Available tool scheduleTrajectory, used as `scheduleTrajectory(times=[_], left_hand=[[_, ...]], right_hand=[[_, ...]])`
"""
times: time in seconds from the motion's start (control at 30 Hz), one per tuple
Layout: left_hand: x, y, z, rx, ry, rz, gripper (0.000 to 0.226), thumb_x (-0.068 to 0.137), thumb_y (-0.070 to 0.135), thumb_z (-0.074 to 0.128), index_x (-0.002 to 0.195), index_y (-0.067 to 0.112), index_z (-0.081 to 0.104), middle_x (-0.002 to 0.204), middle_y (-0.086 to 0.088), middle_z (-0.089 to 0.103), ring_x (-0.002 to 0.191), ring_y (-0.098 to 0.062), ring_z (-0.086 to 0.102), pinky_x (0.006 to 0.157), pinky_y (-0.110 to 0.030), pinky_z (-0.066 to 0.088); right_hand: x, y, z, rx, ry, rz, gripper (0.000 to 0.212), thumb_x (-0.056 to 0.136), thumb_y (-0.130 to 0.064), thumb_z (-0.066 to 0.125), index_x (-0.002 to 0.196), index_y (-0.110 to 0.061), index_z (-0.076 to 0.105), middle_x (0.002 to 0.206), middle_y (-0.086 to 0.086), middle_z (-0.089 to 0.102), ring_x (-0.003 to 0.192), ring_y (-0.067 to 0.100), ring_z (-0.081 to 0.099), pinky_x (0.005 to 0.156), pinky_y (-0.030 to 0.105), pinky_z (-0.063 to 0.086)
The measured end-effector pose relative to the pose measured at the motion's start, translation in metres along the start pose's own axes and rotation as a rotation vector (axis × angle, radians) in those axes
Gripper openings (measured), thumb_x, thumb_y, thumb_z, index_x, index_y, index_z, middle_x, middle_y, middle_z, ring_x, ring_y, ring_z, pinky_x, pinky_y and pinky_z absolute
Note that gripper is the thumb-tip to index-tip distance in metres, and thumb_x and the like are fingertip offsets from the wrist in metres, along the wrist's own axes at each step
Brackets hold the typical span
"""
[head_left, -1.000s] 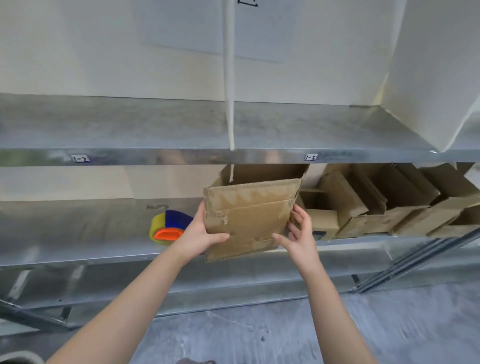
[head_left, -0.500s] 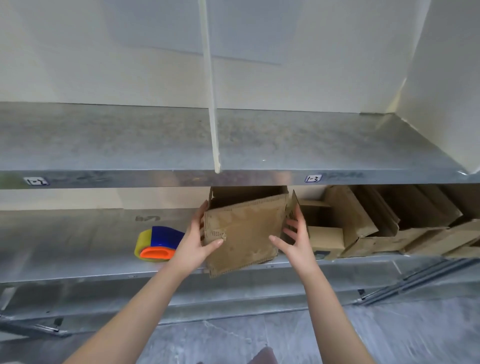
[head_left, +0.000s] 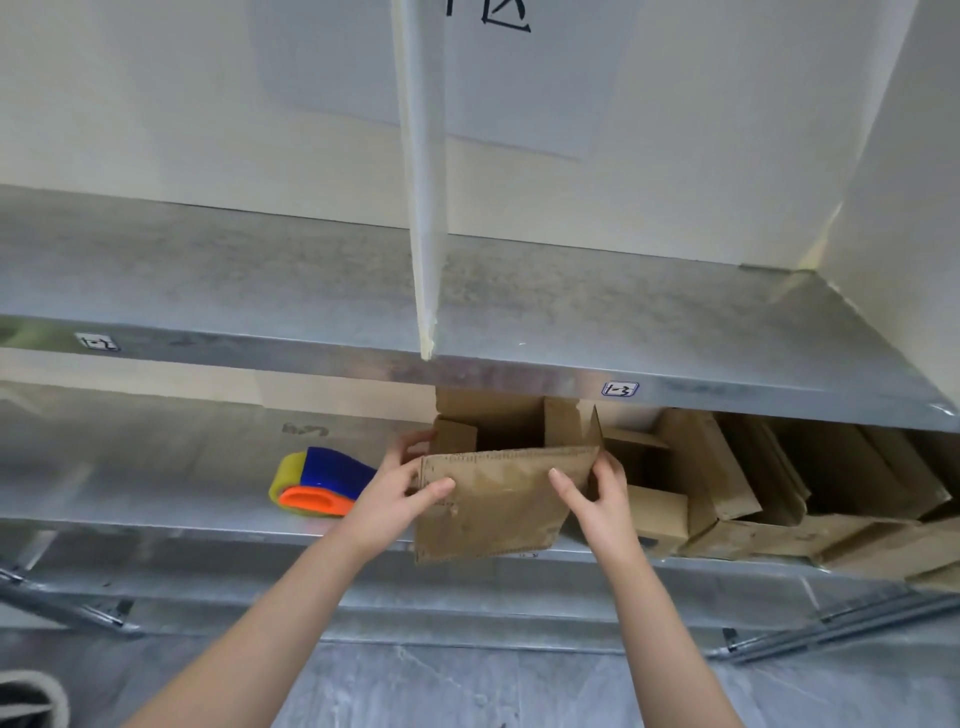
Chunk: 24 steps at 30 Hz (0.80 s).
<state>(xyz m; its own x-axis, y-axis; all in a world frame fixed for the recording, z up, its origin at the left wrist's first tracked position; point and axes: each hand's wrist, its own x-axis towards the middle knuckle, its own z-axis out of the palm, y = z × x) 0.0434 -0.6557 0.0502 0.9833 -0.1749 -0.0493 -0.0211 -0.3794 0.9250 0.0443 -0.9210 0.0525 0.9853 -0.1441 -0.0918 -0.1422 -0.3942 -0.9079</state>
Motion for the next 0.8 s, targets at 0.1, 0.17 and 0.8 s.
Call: scheduleTrajectory(times=[0.1, 0.17, 0.8], left_hand=[[0.002, 0.006, 0.002, 0.085, 0.039, -0.019, 0.061, 0.065, 0.080, 0.061, 0.112, 0.040, 0.062, 0.134, 0.010, 0.038, 0.119, -0.004, 0.045, 0.108, -0.033, 0.040], [0.007, 0.012, 0.001, 0.052, 0.082, -0.012, 0.056, 0.068, 0.065, 0.073, 0.116, 0.047, 0.049, 0.133, 0.010, 0.041, 0.120, -0.006, 0.044, 0.106, -0.030, 0.041], [0.005, -0.019, -0.028, 0.065, 0.079, -0.026, 0.061, 0.073, 0.035, 0.082, 0.124, 0.050, 0.052, 0.144, 0.029, 0.025, 0.134, 0.001, 0.030, 0.104, -0.018, 0.032]], right_hand=[[0.000, 0.001, -0.002, 0.059, 0.086, 0.010, 0.056, 0.079, -0.064, 0.056, 0.127, -0.035, 0.052, 0.142, -0.006, 0.046, 0.130, 0.016, 0.045, 0.111, 0.042, 0.039], [0.003, 0.000, -0.004, 0.064, 0.137, 0.025, 0.053, 0.078, -0.060, 0.063, 0.121, -0.033, 0.052, 0.129, -0.006, 0.055, 0.121, 0.017, 0.053, 0.106, 0.044, 0.045], [0.022, 0.002, 0.004, -0.001, -0.277, -0.020, 0.059, 0.081, -0.030, 0.077, 0.128, -0.052, 0.049, 0.135, -0.020, 0.043, 0.129, 0.007, 0.035, 0.114, 0.043, 0.034]])
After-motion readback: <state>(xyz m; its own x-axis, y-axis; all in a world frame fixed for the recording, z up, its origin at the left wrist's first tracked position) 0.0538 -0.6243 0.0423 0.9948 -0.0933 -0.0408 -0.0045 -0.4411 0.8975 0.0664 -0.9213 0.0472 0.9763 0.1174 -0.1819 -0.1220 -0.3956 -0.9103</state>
